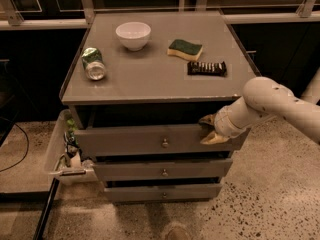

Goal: Open top drawer

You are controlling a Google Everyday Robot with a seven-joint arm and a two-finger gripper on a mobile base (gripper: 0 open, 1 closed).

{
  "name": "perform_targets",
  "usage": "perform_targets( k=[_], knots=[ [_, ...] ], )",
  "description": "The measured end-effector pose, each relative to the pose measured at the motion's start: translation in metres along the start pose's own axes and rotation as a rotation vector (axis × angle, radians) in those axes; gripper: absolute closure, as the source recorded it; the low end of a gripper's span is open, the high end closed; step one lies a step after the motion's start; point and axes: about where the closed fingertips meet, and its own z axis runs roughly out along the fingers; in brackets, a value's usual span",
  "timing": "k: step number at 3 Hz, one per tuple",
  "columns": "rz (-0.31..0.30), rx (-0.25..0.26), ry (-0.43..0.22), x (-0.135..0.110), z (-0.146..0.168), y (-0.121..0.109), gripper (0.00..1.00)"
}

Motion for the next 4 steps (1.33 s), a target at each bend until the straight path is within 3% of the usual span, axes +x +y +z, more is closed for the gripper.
perform_targets(
  k=[1,2,4],
  knots=[
    [0.002,-0.001,0.0,-0.0004,-0.0056,0.0024,0.87],
    [0.002,-0.001,0.0,-0.0004,-0.0056,0.0024,0.86],
    [0.002,-0.001,0.0,-0.0005,-0.0055,0.0024,0.39]
  ],
)
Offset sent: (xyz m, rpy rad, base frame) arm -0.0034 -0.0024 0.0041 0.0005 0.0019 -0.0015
